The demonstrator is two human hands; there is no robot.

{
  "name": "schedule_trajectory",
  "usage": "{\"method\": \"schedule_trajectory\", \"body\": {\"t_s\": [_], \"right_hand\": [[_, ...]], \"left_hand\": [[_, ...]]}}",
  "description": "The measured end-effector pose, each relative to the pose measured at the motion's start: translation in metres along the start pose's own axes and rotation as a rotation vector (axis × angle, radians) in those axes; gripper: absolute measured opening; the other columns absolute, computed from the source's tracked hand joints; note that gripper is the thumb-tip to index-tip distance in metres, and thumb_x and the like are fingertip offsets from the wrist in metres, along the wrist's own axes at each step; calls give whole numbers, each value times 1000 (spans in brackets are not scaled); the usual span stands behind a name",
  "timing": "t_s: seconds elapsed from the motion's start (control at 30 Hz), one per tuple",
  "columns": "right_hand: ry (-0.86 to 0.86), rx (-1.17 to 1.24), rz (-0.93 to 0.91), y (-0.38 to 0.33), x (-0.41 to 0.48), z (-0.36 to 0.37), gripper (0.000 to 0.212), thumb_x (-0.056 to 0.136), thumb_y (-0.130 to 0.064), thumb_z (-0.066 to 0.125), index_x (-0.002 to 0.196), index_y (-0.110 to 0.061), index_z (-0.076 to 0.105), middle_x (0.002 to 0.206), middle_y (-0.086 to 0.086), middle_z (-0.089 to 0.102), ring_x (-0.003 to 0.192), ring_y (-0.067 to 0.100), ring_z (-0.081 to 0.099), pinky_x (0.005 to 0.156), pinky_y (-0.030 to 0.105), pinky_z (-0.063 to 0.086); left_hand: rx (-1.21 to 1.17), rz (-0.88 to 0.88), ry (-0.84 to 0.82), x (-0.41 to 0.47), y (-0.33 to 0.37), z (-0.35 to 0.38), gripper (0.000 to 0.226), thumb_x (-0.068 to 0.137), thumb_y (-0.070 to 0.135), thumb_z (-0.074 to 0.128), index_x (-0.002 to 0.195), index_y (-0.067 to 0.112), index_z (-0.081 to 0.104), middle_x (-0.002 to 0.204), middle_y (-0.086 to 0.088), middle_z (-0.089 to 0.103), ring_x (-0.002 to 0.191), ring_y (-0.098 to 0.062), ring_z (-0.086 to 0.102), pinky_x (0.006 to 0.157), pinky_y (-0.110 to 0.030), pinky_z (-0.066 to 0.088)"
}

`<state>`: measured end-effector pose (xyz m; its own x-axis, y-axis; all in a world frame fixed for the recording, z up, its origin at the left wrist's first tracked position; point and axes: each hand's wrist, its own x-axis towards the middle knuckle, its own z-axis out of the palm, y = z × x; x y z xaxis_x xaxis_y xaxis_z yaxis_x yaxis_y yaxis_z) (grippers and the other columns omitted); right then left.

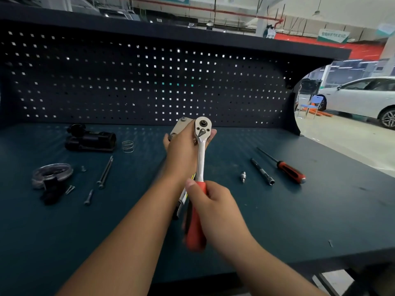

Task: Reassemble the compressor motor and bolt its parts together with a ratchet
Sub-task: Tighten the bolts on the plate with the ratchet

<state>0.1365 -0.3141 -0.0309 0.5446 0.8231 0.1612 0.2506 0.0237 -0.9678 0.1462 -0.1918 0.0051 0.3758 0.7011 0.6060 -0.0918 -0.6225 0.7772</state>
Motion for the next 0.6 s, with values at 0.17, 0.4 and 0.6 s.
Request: {"method": "schedule_trajectory", "body": {"t_s": [0.17, 0.4, 0.6], "right_hand": [[-7, 2, 17, -2, 0, 15, 48, 88, -44, 58, 76, 0, 46, 78, 29, 59, 62, 28, 57, 64, 58, 53], [-8, 126, 29, -5, -3, 20, 47, 90, -42, 56, 80, 3, 46, 62, 18, 60, 49, 22, 58, 56, 50, 55], [-118, -213, 19, -21, 0, -43, 42, 83, -51, 58, 69, -12, 53, 48, 5, 61, 37, 15, 55, 38, 21, 45]], "left_hand": [[-363, -55, 22, -4, 3, -6, 19, 79, 17, 73, 85, 1, 64, 92, -17, 65, 91, -23, 63, 87, -27, 50], [-504, -115, 6, 2, -5, -8, 17, 80, -10, 63, 80, 6, 66, 90, -14, 61, 81, -14, 59, 73, -20, 49], [-369, -80, 17, 1, -10, -11, 26, 86, -3, 58, 82, 18, 72, 86, -3, 74, 87, -16, 69, 78, -25, 55]]}}
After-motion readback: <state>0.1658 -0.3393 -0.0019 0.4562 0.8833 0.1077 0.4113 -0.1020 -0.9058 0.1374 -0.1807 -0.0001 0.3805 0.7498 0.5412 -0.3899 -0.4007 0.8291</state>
